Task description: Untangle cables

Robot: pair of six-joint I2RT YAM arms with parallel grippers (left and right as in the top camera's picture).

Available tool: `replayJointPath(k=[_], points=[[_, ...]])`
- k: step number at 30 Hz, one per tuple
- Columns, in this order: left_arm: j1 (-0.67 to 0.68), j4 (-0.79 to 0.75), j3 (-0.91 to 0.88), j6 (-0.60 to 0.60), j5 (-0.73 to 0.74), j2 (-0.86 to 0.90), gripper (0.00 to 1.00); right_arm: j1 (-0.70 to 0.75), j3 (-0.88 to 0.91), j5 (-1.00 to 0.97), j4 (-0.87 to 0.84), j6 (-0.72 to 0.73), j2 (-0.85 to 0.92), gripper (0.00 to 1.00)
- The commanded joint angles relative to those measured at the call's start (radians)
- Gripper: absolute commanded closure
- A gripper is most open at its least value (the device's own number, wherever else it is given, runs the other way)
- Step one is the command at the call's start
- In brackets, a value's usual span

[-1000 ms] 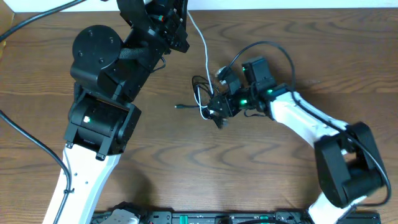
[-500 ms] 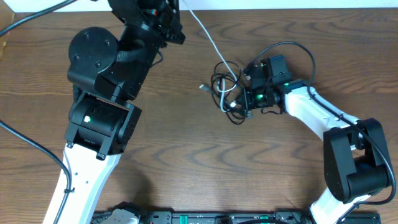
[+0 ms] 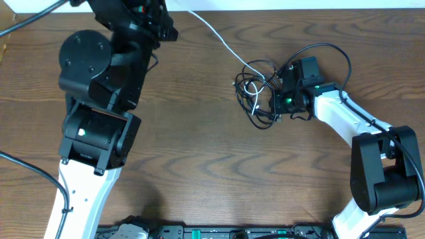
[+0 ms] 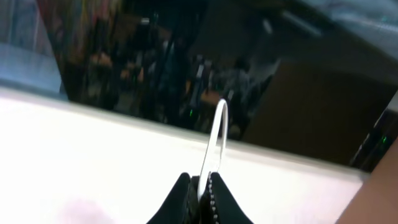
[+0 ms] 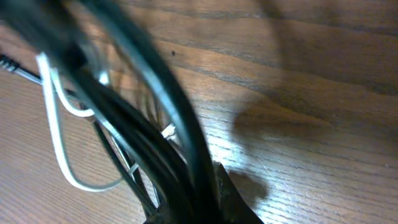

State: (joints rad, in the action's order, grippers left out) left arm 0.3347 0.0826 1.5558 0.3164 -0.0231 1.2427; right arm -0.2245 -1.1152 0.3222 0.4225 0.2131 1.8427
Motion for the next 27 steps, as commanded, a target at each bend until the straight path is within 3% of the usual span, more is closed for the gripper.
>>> replayJointPath(k=[1, 8, 10, 12, 15, 27], points=[[-0.006, 0.062, 0.006, -0.008, 0.061, 0.019, 0.92, 0.003, 0.005, 0.018, 0.003, 0.005, -0.008, 0.95], [0.023, 0.235, 0.006, -0.008, 0.183, 0.141, 0.92, 0.000, 0.005, 0.042, 0.011, -0.005, -0.008, 0.95], [0.036, 0.265, 0.006, -0.008, 0.200, 0.187, 0.87, 0.000, 0.005, 0.055, 0.014, -0.006, -0.008, 0.95], [0.049, 0.294, 0.006, -0.008, 0.207, 0.238, 0.62, 0.000, 0.005, 0.055, 0.020, -0.006, -0.008, 0.95], [0.064, 0.333, 0.006, -0.008, 0.207, 0.298, 0.02, 0.000, 0.005, 0.055, 0.029, -0.012, -0.008, 0.95], [0.090, 0.636, -0.008, 0.022, 0.222, 0.403, 0.01, 0.000, 0.005, 0.055, 0.031, -0.012, -0.008, 0.93]])
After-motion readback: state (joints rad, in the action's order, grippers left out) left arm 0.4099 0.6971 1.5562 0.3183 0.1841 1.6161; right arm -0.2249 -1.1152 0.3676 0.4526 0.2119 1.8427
